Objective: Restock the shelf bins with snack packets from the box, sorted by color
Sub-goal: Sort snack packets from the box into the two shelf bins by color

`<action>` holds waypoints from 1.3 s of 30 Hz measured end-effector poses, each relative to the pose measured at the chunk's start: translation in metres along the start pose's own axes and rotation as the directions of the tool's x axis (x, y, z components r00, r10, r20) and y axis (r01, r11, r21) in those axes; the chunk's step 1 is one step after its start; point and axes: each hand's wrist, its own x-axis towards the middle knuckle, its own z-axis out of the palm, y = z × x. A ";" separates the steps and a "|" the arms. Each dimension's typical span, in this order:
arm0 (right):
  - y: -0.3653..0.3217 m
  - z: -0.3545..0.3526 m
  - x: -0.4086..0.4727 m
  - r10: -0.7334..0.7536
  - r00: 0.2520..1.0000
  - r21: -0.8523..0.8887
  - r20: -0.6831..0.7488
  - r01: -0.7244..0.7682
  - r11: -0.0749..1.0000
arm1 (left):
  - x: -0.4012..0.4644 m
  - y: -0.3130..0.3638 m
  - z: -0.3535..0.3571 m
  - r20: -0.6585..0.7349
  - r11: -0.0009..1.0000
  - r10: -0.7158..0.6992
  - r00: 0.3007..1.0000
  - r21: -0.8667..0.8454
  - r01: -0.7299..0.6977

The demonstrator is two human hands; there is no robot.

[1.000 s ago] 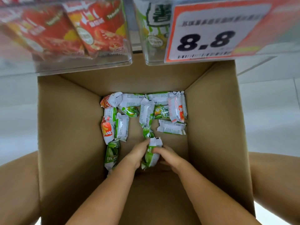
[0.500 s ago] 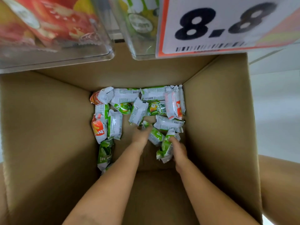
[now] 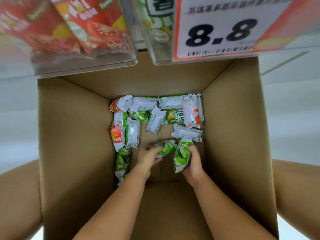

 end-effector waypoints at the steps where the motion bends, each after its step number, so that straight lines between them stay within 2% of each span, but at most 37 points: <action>1: -0.005 0.004 -0.008 -0.026 0.997 0.051 0.070 0.022 0.998 | -0.012 0.002 -0.003 0.035 0.999 0.028 0.999 0.042 -0.030; 5: -0.032 0.019 -0.045 -0.133 0.972 0.094 0.193 0.117 0.989 | -0.061 0.019 -0.004 0.126 0.954 0.205 0.971 0.198 -0.227; 9: -0.065 0.024 -0.095 -0.245 0.922 0.148 0.298 0.209 0.967 | -0.125 0.050 -0.008 0.306 0.861 0.393 0.867 0.208 -0.464; 14: -0.101 0.037 -0.170 -0.358 0.821 0.099 0.444 0.352 0.931 | -0.200 0.075 -0.011 0.382 0.853 0.515 0.767 -0.138 -0.504; 17: -0.121 0.041 -0.215 -0.432 0.739 0.062 0.516 0.471 0.880 | -0.238 0.083 -0.014 0.361 0.776 0.627 0.690 -0.212 -0.594; 19: -0.134 0.043 -0.237 -0.483 0.707 0.026 0.517 0.551 0.834 | -0.260 0.089 -0.017 0.358 0.745 0.666 0.654 -0.272 -0.609; 22: -0.148 0.045 -0.266 -0.593 0.658 -0.086 0.464 0.700 0.709 | -0.289 0.098 -0.021 0.392 0.706 0.705 0.591 -0.306 -0.639; 24: -0.162 0.043 -0.289 -0.603 0.612 -0.186 0.512 0.764 0.618 | -0.308 0.106 -0.020 0.400 0.656 0.744 0.535 -0.289 -0.697; 27: -0.186 0.037 -0.325 -0.595 0.521 -0.273 0.612 0.845 0.460 | -0.332 0.119 -0.010 0.349 0.511 0.831 0.433 -0.172 -0.842; 30: -0.218 0.029 -0.345 -0.670 0.468 -0.264 0.576 0.882 0.390 | -0.352 0.137 0.005 0.287 0.365 0.896 0.338 -0.043 -0.930; 35: -0.262 0.024 -0.357 -0.749 0.368 -0.241 0.551 0.929 0.280 | -0.387 0.172 0.036 0.254 0.140 0.950 0.183 0.177 -0.974; 39: -0.296 0.027 -0.361 -0.801 0.274 -0.258 0.531 0.954 0.155 | -0.405 0.200 0.056 0.295 -0.125 0.955 -0.021 0.338 -0.933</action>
